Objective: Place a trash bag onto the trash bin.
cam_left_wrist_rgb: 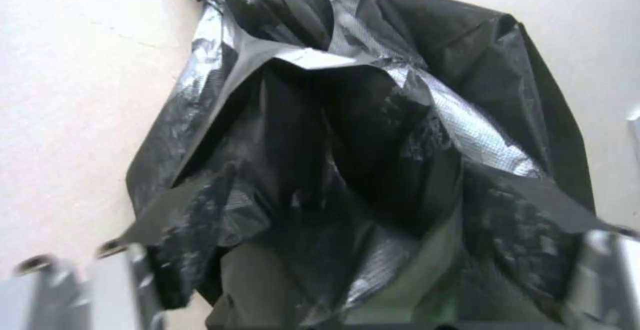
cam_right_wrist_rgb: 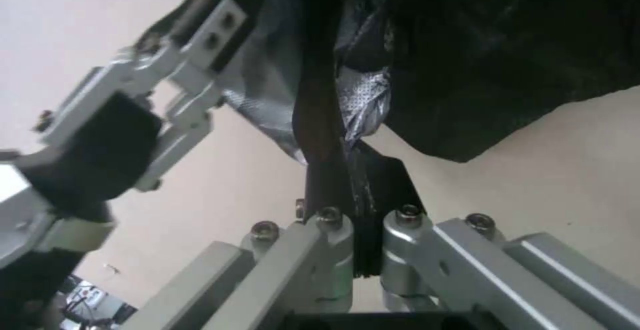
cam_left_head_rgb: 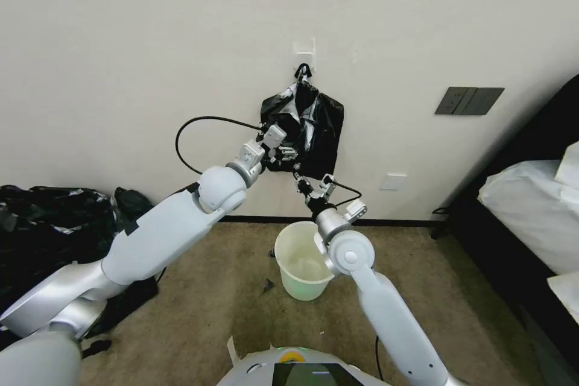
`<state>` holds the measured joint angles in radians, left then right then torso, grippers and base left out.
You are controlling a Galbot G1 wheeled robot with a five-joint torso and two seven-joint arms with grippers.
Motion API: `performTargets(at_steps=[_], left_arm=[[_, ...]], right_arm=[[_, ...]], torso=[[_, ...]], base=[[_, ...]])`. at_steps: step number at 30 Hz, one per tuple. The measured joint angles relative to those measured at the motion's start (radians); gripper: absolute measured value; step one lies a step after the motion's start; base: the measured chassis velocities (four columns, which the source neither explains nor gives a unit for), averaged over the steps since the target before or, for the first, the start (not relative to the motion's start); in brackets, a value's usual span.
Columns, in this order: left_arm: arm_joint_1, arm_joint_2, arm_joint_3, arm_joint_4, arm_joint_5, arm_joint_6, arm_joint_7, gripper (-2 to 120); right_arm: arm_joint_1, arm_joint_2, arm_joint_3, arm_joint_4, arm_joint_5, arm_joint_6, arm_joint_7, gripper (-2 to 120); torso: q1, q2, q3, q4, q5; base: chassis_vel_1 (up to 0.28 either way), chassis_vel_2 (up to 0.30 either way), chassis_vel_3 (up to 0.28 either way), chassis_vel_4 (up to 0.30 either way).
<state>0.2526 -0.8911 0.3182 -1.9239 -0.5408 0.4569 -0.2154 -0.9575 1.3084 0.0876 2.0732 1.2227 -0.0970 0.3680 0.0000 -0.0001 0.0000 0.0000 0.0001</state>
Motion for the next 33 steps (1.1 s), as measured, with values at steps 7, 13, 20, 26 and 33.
performTargets(at_steps=[7, 13, 20, 26, 33], left_arm=[[-0.008, -0.013, 0.008, 0.025, 0.000, 0.003, 0.000, 63], [-0.010, -0.017, 0.007, 0.026, 0.000, 0.010, -0.006, 39], [-0.004, -0.003, -0.001, 0.008, -0.006, 0.010, -0.018, 15], [0.016, 0.008, -0.028, -0.007, -0.042, 0.007, -0.064, 0], [0.041, -0.009, -0.031, 0.000, -0.089, -0.075, -0.193, 0]], right_arm=[[0.000, 0.000, -0.002, 0.012, -0.002, 0.001, -0.004, 0], [-0.006, -0.005, 0.003, 0.020, -0.004, 0.002, -0.006, 0], [-0.025, -0.015, 0.013, 0.025, -0.029, 0.002, -0.027, 0], [-0.041, -0.017, 0.010, 0.025, -0.098, -0.001, -0.053, 0], [-0.090, -0.041, 0.004, 0.064, -0.268, -0.018, -0.097, 20]], torso=[[0.000, 0.000, 0.000, 0.0000, -0.0001], [0.000, 0.000, 0.000, 0.0000, -0.0001], [0.000, 0.000, 0.000, -0.0001, 0.0000], [0.000, 0.000, 0.000, 0.0001, -0.0001], [0.000, 0.000, 0.000, 0.0000, 0.0000]], base=[[0.000, 0.000, 0.000, 0.000], [0.000, 0.000, 0.000, 0.000], [0.000, 0.000, 0.000, 0.000], [0.000, 0.000, 0.000, 0.000], [0.000, 0.000, 0.000, 0.000]])
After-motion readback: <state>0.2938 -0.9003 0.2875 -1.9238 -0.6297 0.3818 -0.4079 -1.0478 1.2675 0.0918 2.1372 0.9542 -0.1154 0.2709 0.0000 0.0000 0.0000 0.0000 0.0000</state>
